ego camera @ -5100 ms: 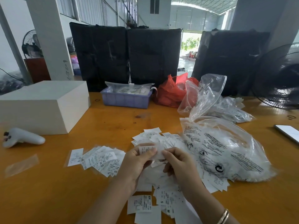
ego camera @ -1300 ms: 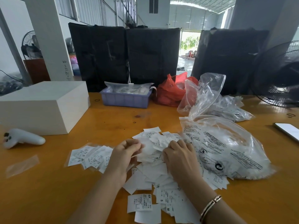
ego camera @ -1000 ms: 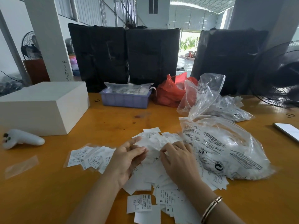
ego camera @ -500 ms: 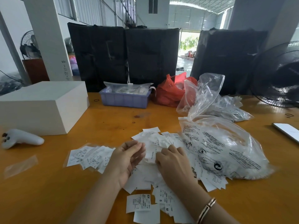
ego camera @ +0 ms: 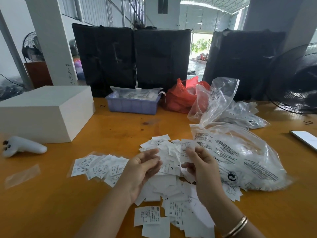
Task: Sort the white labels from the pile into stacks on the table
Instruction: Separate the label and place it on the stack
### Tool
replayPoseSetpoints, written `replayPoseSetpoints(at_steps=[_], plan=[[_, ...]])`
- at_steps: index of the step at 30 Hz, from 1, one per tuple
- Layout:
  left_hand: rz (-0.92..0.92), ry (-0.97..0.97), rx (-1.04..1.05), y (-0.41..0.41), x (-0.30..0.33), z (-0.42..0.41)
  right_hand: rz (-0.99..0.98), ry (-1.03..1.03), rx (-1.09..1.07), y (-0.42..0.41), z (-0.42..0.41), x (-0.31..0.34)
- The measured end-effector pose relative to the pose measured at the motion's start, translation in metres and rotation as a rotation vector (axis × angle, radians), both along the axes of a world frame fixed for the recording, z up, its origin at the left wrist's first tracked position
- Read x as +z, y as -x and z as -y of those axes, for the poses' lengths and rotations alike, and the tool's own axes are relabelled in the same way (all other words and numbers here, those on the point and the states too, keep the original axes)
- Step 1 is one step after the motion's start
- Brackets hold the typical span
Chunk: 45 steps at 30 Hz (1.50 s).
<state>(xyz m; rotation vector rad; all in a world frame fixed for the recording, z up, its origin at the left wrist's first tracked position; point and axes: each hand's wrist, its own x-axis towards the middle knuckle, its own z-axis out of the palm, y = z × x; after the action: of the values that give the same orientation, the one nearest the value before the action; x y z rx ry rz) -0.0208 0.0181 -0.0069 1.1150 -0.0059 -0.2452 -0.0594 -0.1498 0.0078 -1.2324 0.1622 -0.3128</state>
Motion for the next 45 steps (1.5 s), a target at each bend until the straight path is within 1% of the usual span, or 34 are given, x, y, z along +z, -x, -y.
replayPoseSetpoints(at_steps=[2, 5, 9, 12, 15, 18, 21, 24, 32, 36, 40, 45], plan=[[0.047, -0.023, -0.007, 0.002, 0.000, 0.003, -0.045, -0.106, 0.036, 0.001, 0.000, 0.000], [0.119, -0.053, -0.034, 0.005, 0.001, 0.007, -0.075, -0.132, 0.035, 0.000, -0.001, -0.001], [0.206, -0.069, -0.058, 0.008, 0.003, 0.009, -0.051, 0.021, 0.005, 0.001, -0.007, -0.004], [0.241, -0.083, -0.062, 0.009, 0.004, 0.011, -0.063, 0.097, 0.011, 0.003, -0.013, -0.006], [0.273, -0.155, -0.023, 0.010, 0.003, 0.012, -0.079, 0.163, 0.014, 0.004, -0.017, -0.007], [0.303, -0.240, 0.048, 0.009, 0.001, 0.012, -0.058, 0.158, 0.018, 0.004, -0.016, -0.007], [0.327, -0.240, 0.089, 0.009, 0.001, 0.010, -0.051, 0.121, 0.021, 0.002, -0.013, -0.006], [0.355, -0.244, 0.082, 0.009, 0.003, 0.009, -0.055, 0.163, 0.038, 0.001, -0.009, -0.005], [0.473, -0.431, -0.002, 0.011, 0.001, 0.011, -0.044, 0.212, 0.062, 0.003, -0.011, -0.002], [0.474, -0.466, -0.019, 0.011, -0.001, 0.013, -0.069, 0.245, 0.061, 0.003, -0.012, -0.002], [0.458, -0.495, 0.038, 0.009, -0.003, 0.014, -0.096, 0.259, 0.074, 0.002, -0.012, -0.003], [0.452, -0.493, 0.049, 0.007, -0.003, 0.012, -0.089, 0.177, 0.089, 0.000, -0.008, -0.003]])
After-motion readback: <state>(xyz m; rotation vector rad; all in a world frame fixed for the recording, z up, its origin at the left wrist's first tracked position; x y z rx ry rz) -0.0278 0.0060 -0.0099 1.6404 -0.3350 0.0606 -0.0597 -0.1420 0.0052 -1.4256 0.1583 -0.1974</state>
